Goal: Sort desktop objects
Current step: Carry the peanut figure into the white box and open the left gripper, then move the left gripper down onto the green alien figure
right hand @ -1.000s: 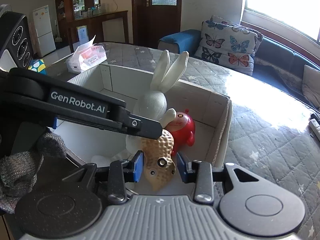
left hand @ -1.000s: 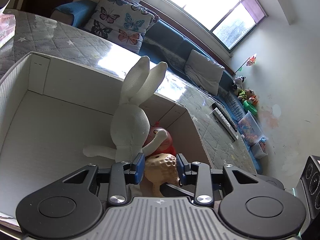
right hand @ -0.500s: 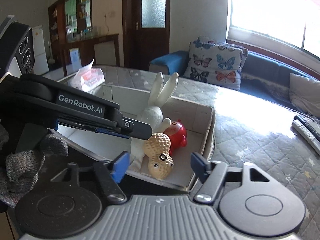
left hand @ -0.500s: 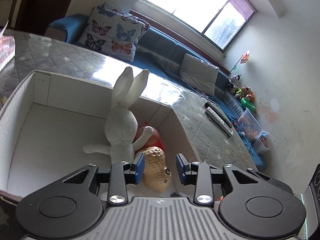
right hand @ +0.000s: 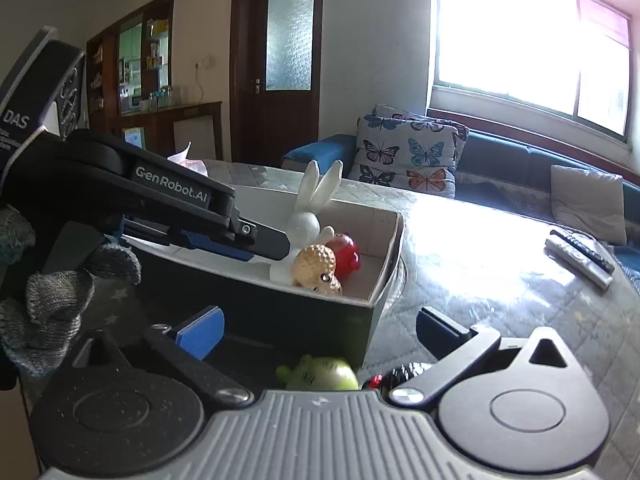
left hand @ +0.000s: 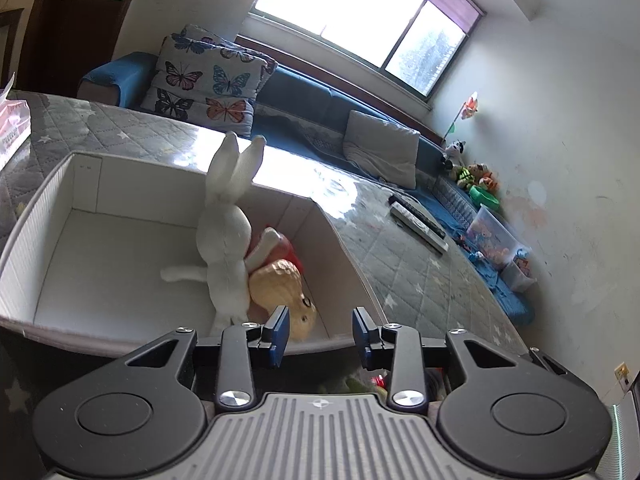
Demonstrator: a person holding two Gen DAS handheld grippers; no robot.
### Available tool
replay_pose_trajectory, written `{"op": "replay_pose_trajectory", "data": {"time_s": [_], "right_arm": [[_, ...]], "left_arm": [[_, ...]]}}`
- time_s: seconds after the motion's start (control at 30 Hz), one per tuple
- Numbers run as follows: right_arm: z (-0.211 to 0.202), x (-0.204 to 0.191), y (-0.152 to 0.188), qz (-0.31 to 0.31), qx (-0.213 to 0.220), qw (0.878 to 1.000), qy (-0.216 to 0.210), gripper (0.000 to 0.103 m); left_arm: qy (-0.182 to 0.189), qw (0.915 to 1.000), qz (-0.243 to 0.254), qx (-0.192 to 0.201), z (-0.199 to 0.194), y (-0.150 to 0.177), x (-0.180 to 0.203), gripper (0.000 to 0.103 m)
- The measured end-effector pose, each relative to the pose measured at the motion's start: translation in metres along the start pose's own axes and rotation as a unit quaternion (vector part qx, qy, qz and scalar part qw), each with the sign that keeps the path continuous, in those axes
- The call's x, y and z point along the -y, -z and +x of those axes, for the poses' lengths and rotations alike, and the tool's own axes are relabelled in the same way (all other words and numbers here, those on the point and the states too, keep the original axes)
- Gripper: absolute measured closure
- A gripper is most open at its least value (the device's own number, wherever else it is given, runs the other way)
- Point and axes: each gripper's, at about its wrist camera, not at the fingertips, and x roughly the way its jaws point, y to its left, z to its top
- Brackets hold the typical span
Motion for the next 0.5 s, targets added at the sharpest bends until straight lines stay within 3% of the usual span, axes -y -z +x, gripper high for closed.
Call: {"op": "replay_pose_trajectory", "data": {"time_s": [0.2, 0.5], "right_arm": [[-0.014, -0.002, 0.011, 0.013, 0.02, 1.0, -0.011, 0.0], [-0.009, -0.007, 0.029, 0.024, -0.007, 1.0, -0.015, 0.0]], "left_arm": [[0.005, 0.9999, 0.003, -0.011, -0.001, 0.014, 0.005, 0.066], [0.004, 0.9994, 0.004, -0.034, 0.006, 0.031, 0.008, 0.066]]}}
